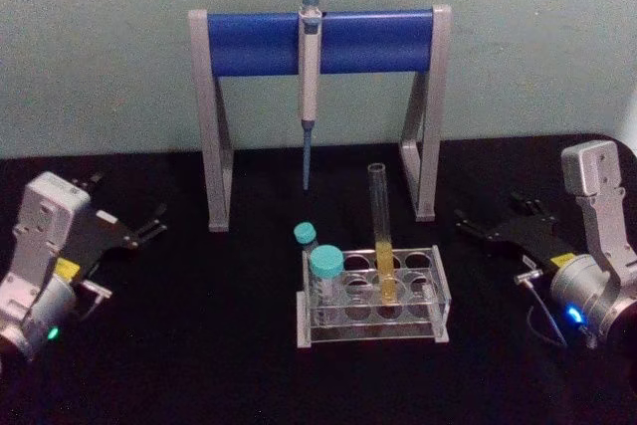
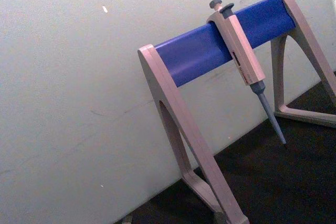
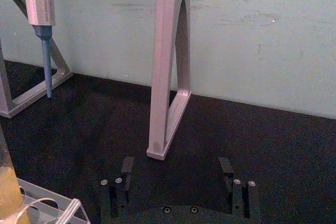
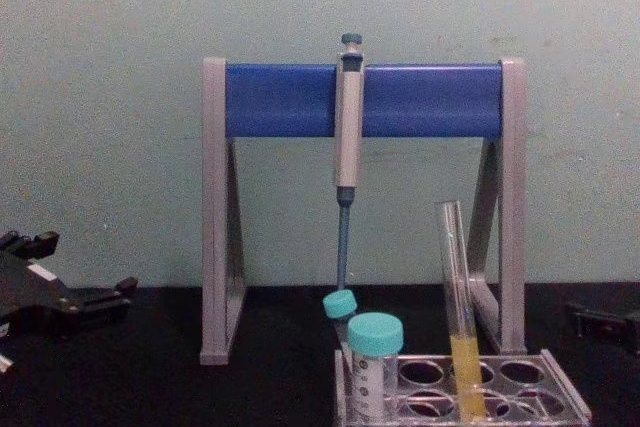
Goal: Pick up the test tube from the test tube rack, shake it, then place it back into the test tube rack.
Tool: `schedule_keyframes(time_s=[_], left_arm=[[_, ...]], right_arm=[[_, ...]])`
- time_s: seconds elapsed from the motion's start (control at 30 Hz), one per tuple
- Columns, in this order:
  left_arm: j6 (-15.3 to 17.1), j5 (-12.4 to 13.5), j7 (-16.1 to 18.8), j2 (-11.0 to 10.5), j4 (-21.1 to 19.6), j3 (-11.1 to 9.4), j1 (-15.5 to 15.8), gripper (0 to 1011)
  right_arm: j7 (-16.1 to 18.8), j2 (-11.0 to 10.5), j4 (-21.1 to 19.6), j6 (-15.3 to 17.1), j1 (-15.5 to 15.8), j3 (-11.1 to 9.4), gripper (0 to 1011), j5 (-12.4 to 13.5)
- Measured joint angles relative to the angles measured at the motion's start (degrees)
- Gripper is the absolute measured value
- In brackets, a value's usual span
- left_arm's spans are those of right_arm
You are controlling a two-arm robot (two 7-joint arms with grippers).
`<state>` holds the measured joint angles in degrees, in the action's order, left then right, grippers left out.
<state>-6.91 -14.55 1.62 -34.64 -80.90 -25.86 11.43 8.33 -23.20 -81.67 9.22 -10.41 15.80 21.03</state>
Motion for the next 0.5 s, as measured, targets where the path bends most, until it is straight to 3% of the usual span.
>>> schedule_keyframes(time_s=[0.5], left_arm=[[0.0,0.0,0.0,0.0,0.0,0.0,0.0,1001]], right_arm=[[0.0,-0.2,-0.2,-0.2,-0.1,0.2,1000,0.0]])
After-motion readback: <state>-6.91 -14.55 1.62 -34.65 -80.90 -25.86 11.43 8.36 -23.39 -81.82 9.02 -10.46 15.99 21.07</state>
